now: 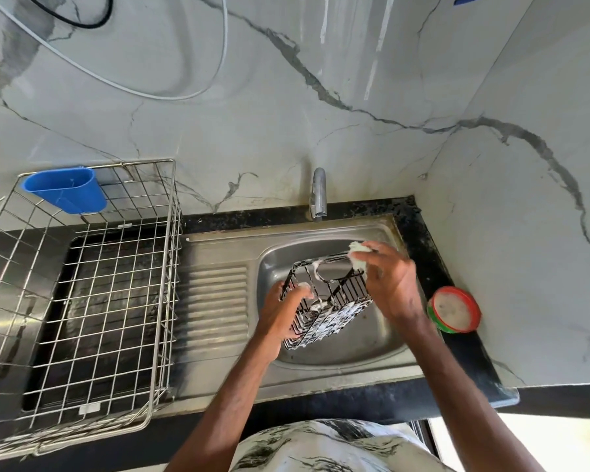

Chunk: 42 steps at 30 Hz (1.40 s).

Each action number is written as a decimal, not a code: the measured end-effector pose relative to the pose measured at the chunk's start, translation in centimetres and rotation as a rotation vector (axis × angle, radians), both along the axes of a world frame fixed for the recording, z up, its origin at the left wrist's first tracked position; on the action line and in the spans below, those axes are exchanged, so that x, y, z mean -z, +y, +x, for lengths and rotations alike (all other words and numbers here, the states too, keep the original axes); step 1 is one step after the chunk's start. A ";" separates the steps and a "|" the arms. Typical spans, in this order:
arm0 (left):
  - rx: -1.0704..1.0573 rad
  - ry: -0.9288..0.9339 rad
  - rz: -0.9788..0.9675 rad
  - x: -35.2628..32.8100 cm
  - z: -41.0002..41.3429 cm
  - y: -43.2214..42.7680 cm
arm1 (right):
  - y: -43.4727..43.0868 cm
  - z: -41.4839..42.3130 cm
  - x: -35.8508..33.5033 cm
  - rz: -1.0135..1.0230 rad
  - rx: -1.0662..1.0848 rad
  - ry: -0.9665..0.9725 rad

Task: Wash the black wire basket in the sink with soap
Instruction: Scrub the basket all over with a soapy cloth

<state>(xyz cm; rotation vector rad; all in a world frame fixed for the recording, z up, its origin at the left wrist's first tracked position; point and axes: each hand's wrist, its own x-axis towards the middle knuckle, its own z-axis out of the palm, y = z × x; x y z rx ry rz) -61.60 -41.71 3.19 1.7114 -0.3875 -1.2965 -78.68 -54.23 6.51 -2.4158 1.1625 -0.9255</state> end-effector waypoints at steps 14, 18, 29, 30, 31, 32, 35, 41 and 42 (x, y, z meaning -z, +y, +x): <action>0.015 0.030 0.021 -1.7 0.2 -0.4 | 0.9 0.4 -1.0 0.015 -0.004 -0.041; -0.004 0.041 0.039 -2.1 -0.1 -0.5 | 4.1 2.8 -0.7 0.003 -0.174 0.032; -0.027 0.025 0.040 -1.6 0.2 0.0 | -0.1 0.3 0.4 -0.102 -0.058 -0.025; -0.031 0.022 0.038 -1.6 0.3 0.0 | -0.7 -0.2 0.6 -0.084 -0.012 -0.040; -0.033 0.019 0.037 -1.5 0.4 0.0 | -0.9 -0.5 0.7 -0.065 0.017 -0.054; -0.042 0.018 0.039 -1.5 0.4 -0.1 | -0.8 -0.6 0.6 -0.051 0.038 -0.063; -0.065 0.029 0.060 -1.8 0.5 -0.3 | 0.8 -0.3 0.5 -0.052 0.040 -0.081; -0.114 0.053 0.087 -2.3 0.3 -0.7 | 6.2 2.2 1.5 -0.077 -0.103 -0.052; -0.118 0.056 0.084 -2.5 0.3 -0.6 | 6.7 2.6 1.5 -0.069 -0.131 -0.067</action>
